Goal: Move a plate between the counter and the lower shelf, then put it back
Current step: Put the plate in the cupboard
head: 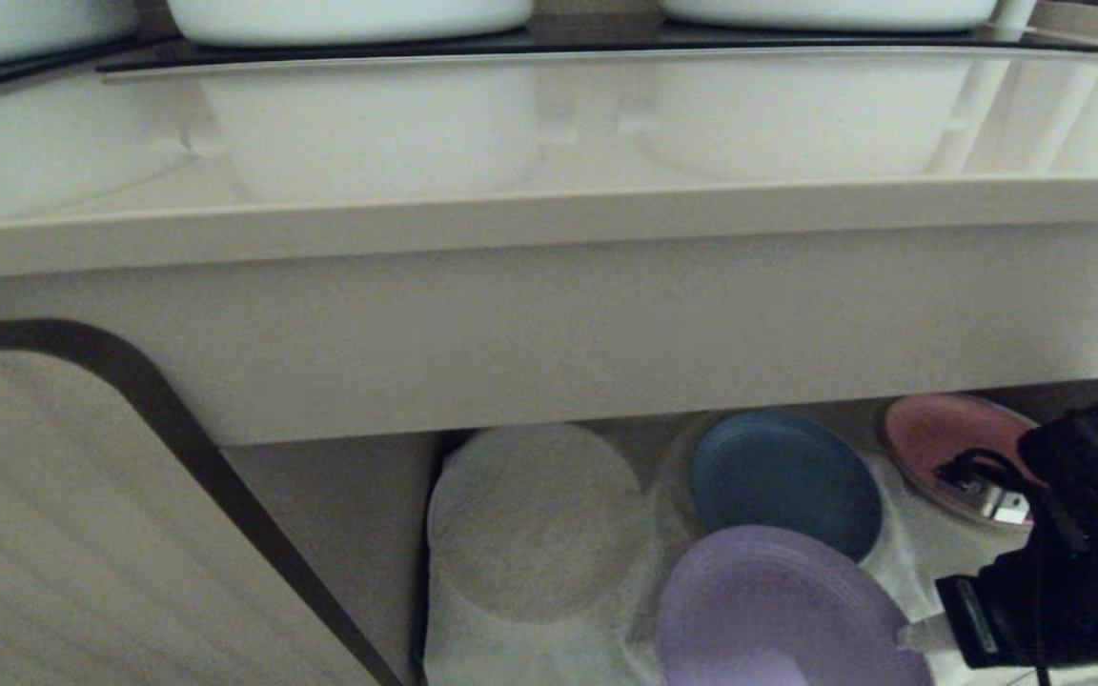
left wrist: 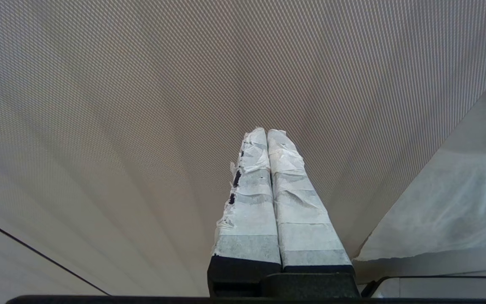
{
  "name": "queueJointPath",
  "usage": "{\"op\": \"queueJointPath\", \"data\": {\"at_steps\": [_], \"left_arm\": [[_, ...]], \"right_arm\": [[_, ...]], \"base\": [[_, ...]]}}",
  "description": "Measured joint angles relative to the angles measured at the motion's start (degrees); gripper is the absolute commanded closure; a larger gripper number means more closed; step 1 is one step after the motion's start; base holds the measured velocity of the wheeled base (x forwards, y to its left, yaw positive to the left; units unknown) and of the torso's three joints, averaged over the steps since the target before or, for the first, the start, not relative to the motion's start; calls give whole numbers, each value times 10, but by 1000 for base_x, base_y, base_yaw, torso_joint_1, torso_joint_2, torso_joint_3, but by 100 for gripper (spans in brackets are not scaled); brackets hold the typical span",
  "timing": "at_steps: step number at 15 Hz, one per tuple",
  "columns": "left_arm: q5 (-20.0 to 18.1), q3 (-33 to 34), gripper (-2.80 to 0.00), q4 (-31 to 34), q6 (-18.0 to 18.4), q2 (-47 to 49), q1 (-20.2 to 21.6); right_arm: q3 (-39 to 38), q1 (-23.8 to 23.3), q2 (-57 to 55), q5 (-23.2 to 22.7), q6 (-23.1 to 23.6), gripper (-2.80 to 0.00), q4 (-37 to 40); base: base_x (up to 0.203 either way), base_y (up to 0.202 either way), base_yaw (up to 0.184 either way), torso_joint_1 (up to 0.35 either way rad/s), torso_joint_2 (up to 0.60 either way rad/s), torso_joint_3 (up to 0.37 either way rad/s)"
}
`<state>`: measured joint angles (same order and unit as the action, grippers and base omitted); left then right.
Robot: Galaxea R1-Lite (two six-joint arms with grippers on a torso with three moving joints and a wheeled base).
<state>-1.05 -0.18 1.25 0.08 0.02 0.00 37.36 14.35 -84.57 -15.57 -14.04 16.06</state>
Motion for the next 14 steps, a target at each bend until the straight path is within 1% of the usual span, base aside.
{"op": "queueJointPath", "data": {"at_steps": [6,10,14], "left_arm": [[0,0,0,0,0,0,0],[0,0,0,0,0,0,0],[0,0,0,-1,0,0,0]], "right_arm": [[91,28,-88,1,-37,0,-10],[145,64,-139,1,-86,0,-32],[192,85,-185,1,-93,0,-37]], "base": [[0,0,0,0,0,0],[0,0,0,0,0,0],[0,0,0,0,0,0]]}}
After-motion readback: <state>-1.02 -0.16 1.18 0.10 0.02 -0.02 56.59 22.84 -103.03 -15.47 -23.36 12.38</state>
